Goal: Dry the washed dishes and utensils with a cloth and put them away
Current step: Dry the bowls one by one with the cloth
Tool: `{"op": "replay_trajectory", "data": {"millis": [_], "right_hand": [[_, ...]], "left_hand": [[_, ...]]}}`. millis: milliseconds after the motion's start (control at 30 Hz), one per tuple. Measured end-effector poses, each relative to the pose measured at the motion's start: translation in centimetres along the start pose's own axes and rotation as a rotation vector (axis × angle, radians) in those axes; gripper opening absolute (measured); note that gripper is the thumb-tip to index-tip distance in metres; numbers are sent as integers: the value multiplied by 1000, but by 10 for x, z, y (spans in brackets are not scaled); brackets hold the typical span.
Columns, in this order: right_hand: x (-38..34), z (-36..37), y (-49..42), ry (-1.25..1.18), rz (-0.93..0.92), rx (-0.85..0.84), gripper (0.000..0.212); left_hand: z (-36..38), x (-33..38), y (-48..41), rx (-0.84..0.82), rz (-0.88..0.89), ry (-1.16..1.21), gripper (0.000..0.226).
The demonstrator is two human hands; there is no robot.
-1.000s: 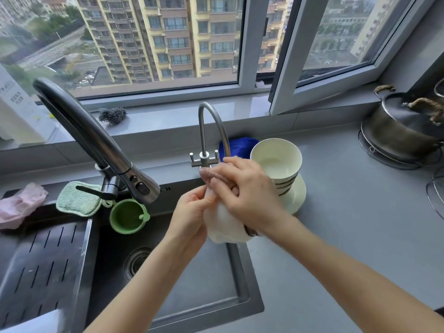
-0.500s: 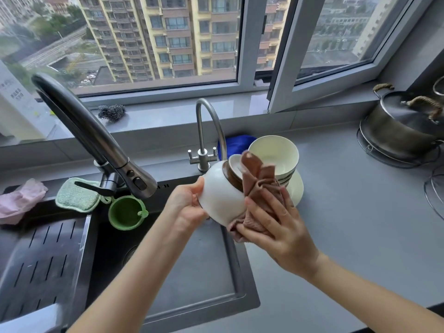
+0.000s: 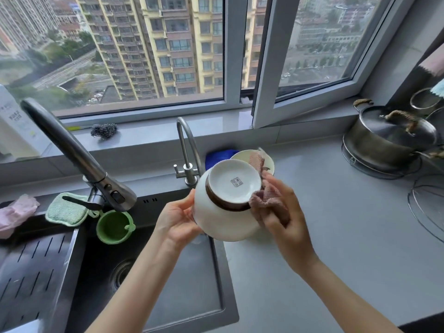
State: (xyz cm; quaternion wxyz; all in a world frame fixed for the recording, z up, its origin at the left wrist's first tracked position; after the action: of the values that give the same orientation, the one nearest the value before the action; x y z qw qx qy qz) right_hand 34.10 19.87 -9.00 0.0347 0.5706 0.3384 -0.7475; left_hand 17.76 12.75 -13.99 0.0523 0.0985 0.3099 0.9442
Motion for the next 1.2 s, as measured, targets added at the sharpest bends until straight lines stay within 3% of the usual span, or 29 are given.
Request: {"op": "replay_trajectory", "data": {"millis": [33, 100, 267, 333, 400, 467, 567, 667, 700, 767, 900, 933, 1000, 1067, 1133, 1200], "right_hand": [[4, -6, -5, -106, 94, -21, 44], [8, -21, -16, -166, 217, -88, 51], [-3, -45, -45, -162, 332, -315, 57], [-15, -55, -55, -82, 297, -401, 57], [-33, -65, -60, 22, 213, -455, 56], [-49, -64, -52, 178, 62, -592, 56], [-52, -51, -31, 698, -417, -829, 70], [-39, -62, -30, 743, -492, -814, 74], [-35, -72, -32, 672, -427, -770, 70], [-24, -100, -35, 451, -113, -636, 57], [-9, -149, -40, 164, 373, -301, 33], [-10, -159, -45, 81, 449, -204, 30], [-18, -165, -49, -123, 584, -103, 27], [-26, -158, -40, -185, 711, -148, 26], [-31, -150, -24, -105, 788, -273, 31], [-34, -153, -12, -5, 840, -225, 51]], "left_hand": [[2, 0, -2, -27, -2, -12, 67], [8, -5, -5, -64, -3, -80, 76], [35, -32, -12, -70, -53, -254, 63], [43, -42, -16, -9, -47, -352, 44], [47, -44, -19, 85, 20, -463, 28], [51, -43, -23, 129, 115, -494, 27], [62, -56, -25, 72, 165, -473, 33], [68, -69, -21, 106, 224, -575, 23], [69, -72, -18, 123, 249, -605, 20], [73, -75, -12, 137, 314, -654, 13], [88, -81, 5, 102, 535, -872, 19], [95, -87, 10, 94, 601, -999, 17], [113, -104, 21, 101, 866, -1483, 14], [131, -134, 31, 28, 1213, -1982, 7], [142, -162, 34, -142, 1321, -2251, 7], [147, -179, 33, -247, 1330, -2428, 12]]}}
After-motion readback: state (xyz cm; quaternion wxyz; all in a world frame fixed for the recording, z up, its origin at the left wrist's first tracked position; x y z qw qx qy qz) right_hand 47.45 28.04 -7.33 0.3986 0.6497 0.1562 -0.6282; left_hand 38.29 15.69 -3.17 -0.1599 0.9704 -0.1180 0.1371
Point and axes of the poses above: each hand's wrist, its own y-axis away from the middle knuckle, its own z-axis out of the palm, x = y × z, the point moved 7 cm from there along -y, towards the middle knuckle, and after that the axes turned 11 degrees about -z, right-handed, at the moved point
